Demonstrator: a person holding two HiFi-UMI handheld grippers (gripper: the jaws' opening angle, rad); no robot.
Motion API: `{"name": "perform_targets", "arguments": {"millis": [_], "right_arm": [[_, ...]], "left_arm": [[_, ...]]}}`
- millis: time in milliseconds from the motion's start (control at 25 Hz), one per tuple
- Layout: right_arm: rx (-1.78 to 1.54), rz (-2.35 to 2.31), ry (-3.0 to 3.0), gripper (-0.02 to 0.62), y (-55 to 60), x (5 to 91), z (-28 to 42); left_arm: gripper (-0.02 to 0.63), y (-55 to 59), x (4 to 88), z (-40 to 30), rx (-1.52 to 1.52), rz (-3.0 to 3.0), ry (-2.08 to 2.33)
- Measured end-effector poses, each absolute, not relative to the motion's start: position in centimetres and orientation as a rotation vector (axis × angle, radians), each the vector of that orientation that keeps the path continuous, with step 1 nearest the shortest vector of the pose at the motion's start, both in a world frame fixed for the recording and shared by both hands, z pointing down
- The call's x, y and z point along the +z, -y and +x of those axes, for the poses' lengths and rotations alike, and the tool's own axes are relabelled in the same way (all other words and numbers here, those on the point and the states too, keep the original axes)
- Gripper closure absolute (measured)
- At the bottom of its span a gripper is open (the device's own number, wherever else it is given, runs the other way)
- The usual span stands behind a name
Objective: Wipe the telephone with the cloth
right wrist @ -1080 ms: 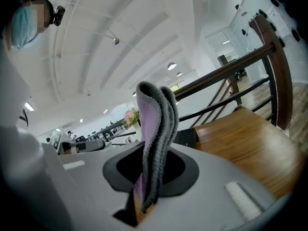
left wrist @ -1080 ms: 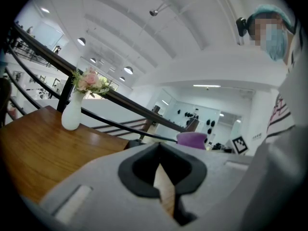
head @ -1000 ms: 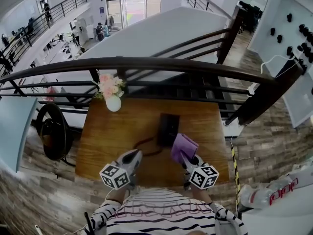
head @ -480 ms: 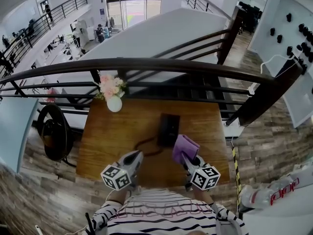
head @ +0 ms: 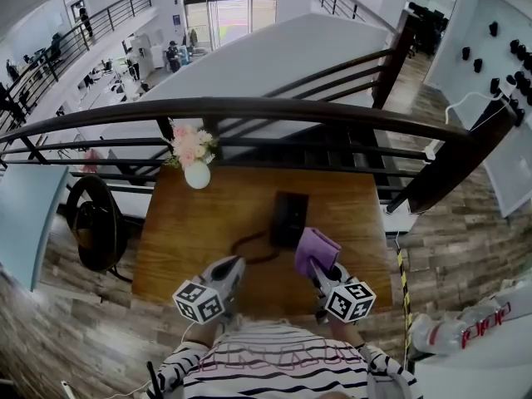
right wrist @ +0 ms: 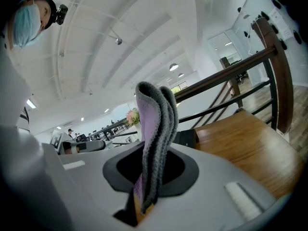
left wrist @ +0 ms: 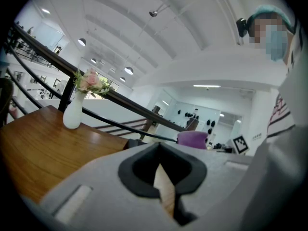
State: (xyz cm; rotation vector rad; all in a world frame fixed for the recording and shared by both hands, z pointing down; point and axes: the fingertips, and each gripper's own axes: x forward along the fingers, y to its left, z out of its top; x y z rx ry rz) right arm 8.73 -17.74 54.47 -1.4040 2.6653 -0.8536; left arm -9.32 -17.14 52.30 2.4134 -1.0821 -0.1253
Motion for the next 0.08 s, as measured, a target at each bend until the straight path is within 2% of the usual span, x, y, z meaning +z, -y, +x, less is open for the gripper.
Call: {"name": "perform_targets", "arguments": {"millis": [80], "right_arm": [[-0.853,-1.402,-2.667,0.543,17.8,54.44,9.0]], "left_arm": [[0.604,17.16,52.27,-8.97,-0.127,2.413,1.082]]}}
